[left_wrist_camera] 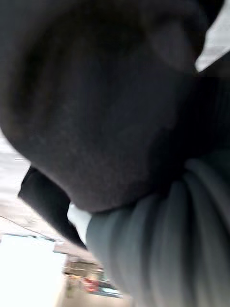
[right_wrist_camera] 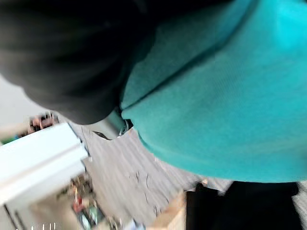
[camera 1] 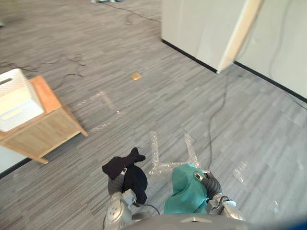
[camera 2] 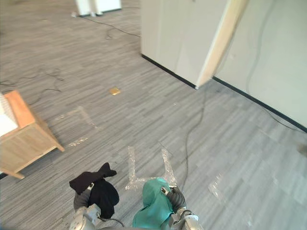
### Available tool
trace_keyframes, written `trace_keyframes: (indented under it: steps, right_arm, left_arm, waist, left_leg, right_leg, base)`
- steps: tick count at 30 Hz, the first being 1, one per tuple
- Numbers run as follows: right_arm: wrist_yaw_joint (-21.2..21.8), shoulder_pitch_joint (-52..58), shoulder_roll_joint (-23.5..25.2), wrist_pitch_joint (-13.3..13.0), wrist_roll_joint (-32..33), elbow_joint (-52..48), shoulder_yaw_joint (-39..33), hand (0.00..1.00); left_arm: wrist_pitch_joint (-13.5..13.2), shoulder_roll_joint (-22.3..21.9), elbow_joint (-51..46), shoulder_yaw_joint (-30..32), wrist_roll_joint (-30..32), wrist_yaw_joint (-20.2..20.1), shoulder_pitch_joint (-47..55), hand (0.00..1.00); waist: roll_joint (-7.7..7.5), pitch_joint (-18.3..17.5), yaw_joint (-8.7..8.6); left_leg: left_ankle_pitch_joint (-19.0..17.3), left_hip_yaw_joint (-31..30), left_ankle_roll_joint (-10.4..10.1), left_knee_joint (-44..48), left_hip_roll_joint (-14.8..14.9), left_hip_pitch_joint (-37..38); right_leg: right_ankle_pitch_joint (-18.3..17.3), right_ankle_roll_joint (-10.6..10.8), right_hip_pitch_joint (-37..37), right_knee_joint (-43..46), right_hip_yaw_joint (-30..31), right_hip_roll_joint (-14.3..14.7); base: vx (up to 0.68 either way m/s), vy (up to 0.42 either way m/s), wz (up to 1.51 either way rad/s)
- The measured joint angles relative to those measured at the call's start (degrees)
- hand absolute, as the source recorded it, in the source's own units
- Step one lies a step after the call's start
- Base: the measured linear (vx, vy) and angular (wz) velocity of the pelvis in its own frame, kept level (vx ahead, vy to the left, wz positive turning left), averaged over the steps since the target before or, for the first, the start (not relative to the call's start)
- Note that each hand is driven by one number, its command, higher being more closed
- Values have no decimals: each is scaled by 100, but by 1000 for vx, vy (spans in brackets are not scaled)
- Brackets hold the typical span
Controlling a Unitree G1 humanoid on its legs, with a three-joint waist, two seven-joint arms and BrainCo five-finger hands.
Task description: Tidy the bed and pick cloth on bed and put in laundry
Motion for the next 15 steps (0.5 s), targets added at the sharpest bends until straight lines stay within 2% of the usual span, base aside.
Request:
trace_keyframes:
  steps: [1,2,3,4,5,6,7,9,11,12,13,14,15]
  right_arm:
    - [-6,-66,-16,0,21,36,-9,100]
    - [-3,-120,-63,0,21,61,-23,100]
    - [-1,-152,-77,-2,19,23,-47,100]
    - [8,-166,-78,-13,17,12,-52,100]
    - [41,-174,-63,-22,14,10,-125,100]
    - [78,-178,-60,-27,16,9,-234,100]
    - [87,-188,-63,-29,17,9,-273,100]
    - [88,-201,-66,-20,19,9,-418,100]
    - [84,-202,-76,34,19,5,-493,100]
    - [78,-197,-74,54,19,3,-491,100]
    - [69,-163,-73,70,19,-9,-490,100]
    - [63,-126,-73,92,18,-11,-485,100]
    - [60,-116,-60,109,16,-7,-486,100]
  left_arm:
    - [-2,-19,-2,7,-1,-52,-35,100]
    - [-10,-76,-17,48,-1,-122,-37,100]
    - [-16,-129,-28,75,0,-199,-22,100]
    - [-16,-140,-27,75,3,-219,-13,100]
    - [-12,-169,-28,62,3,-310,5,100]
    - [6,-203,-79,51,1,-384,37,100]
    - [13,-207,-126,49,1,-410,55,100]
    - [25,-206,-350,42,0,-411,95,100]
    - [96,-204,-576,24,-4,-395,90,100]
    - [156,-203,-635,6,-8,-381,78,100]
    - [196,-206,-706,-49,-8,-359,61,100]
    - [248,-216,-769,-74,-8,-314,42,100]
    - [268,-209,-778,-70,-14,-289,27,100]
  waist:
    - [-8,7,-44]
    - [23,42,-51]
    - [91,77,-8]
    - [96,98,15]
    - [112,115,21]
    - [90,112,46]
    - [96,116,64]
    - [89,125,120]
    - [26,155,192]
    - [-8,158,183]
    - [-37,147,179]
    - [-48,152,208]
    - [-81,178,211]
  left_leg:
    - [163,140,-54,481,29,-199]
    - [646,375,-222,1511,192,-606]
    - [1681,738,-303,2646,574,-1142]
    - [1774,873,-346,3029,722,-1295]
    - [1637,1163,-332,3745,916,-1695]
    - [1370,1464,-343,3985,877,-2039]
    - [1265,1578,-372,3940,832,-2147]
    - [962,1977,-554,3140,527,-2480]
    - [915,2471,-635,1456,137,-2489]
    - [1033,2671,-654,775,12,-2482]
    - [1326,2944,-652,-121,-97,-2477]
    - [1751,3238,-674,-969,-94,-2500]
    - [2044,3394,-631,-1136,-59,-2528]
  right_leg:
    - [-96,-85,70,62,-136,1]
    - [-283,-183,385,4,-352,-2]
    - [-508,-310,891,-196,-586,118]
    - [-582,-334,1101,-296,-681,156]
    - [-691,-398,1519,-530,-849,209]
    - [-755,-434,1904,-815,-957,205]
    - [-756,-436,2026,-939,-998,205]
    - [-740,-483,2419,-1354,-1105,196]
    - [-762,-442,2903,-1737,-1268,123]
    - [-727,-370,3064,-1866,-1369,78]
    - [-710,-339,3285,-2085,-1475,66]
    - [-694,-200,3530,-2324,-1536,66]
    - [-728,-64,3687,-2409,-1556,39]
  base:
    - [476,-358,84]
    - [419,-302,85]
    - [508,-350,80]
    - [485,-285,76]
    - [382,-221,61]
    - [366,-200,52]
    - [370,-142,31]
    - [352,-68,18]
    - [442,-8,19]
    - [472,32,32]
    - [472,54,23]
    - [593,96,11]
    - [621,142,-5]
